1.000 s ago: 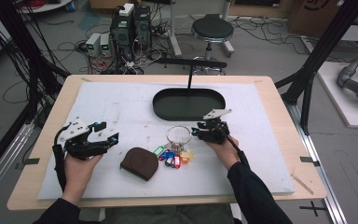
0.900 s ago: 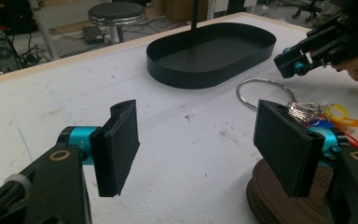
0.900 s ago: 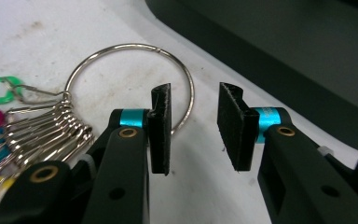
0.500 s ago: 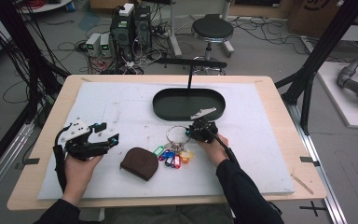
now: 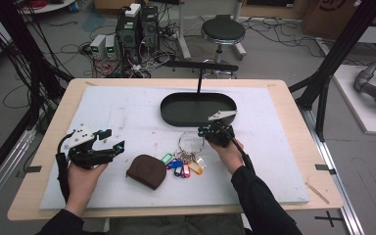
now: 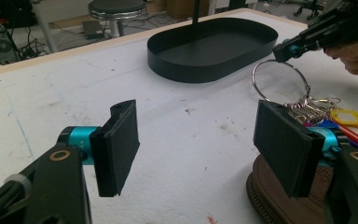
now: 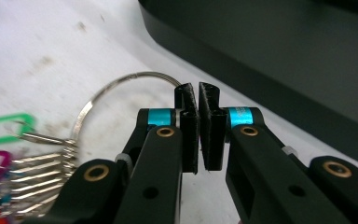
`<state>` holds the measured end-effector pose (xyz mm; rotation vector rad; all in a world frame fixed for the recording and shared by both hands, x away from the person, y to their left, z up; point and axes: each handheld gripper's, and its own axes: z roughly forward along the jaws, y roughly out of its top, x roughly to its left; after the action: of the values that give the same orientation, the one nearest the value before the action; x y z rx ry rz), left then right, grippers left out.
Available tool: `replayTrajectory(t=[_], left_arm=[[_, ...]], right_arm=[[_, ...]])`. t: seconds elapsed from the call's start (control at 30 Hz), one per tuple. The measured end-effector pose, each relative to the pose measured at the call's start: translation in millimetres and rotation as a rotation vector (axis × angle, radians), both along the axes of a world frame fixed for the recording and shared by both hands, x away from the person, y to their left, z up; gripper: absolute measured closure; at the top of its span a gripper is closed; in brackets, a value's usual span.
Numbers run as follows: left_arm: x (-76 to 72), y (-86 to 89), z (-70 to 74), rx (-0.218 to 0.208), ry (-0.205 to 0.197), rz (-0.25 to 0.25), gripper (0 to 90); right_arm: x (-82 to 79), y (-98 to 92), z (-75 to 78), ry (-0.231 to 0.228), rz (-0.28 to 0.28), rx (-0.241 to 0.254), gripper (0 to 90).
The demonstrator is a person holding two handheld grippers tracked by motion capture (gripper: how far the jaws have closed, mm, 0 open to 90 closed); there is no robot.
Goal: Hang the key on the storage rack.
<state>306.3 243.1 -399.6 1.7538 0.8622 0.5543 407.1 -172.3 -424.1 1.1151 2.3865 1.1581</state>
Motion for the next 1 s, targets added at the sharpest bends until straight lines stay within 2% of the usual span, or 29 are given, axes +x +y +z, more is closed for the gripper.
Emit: replayTrajectory(t=[0.03, 0.07, 0.13, 0.17, 0.2, 0.23, 0.33, 0.43, 0.53, 0.8, 1.0], left_arm=[[0.0, 0.0, 0.0, 0.000, 0.000, 0.000, 30.9], [-0.1, -0.6, 0.1, 0.000, 0.001, 0.000, 30.9], [0.0, -0.9, 0.1, 0.002, 0.000, 0.000, 30.9], [0.0, -1.5, 0.1, 0.004, 0.001, 0.001, 30.9], [0.0, -1.5, 0.1, 0.004, 0.001, 0.001, 30.9], [0.3, -2.0, 0.0, 0.004, 0.001, 0.002, 30.9], [0.5, -2.5, -0.3, 0.004, 0.003, 0.000, 30.9], [0.4, -2.7, -0.2, 0.003, 0.001, -0.001, 30.9], [0.5, -3.0, -0.2, 0.002, 0.002, -0.001, 30.9], [1.0, -4.1, -0.1, 0.007, 0.001, -0.008, 30.9], [1.4, -4.3, -0.7, 0.005, 0.004, -0.007, 30.9]], right_arm=[[0.0, 0.0, 0.0, 0.000, 0.000, 0.000, 88.4], [-2.0, -3.1, 3.6, -0.003, 0.010, 0.034, 88.4], [-2.8, -4.1, 4.7, -0.002, 0.012, 0.050, 88.4], [-4.8, -6.1, 8.1, -0.006, 0.023, 0.084, 88.4], [-4.8, -6.1, 8.1, -0.006, 0.023, 0.084, 88.4], [-7.0, -7.2, 11.2, -0.006, 0.032, 0.112, 88.4], [-10.1, -8.5, 14.4, 0.000, 0.050, 0.151, 88.3], [-11.6, -9.5, 15.6, 0.000, 0.062, 0.168, 88.1], [-15.4, -10.7, 17.3, 0.016, 0.079, 0.206, 87.6], [-20.0, -6.7, 14.3, 0.041, 0.114, 0.183, 86.3], [-19.6, -7.0, 11.4, 0.086, 0.137, 0.149, 86.0]])
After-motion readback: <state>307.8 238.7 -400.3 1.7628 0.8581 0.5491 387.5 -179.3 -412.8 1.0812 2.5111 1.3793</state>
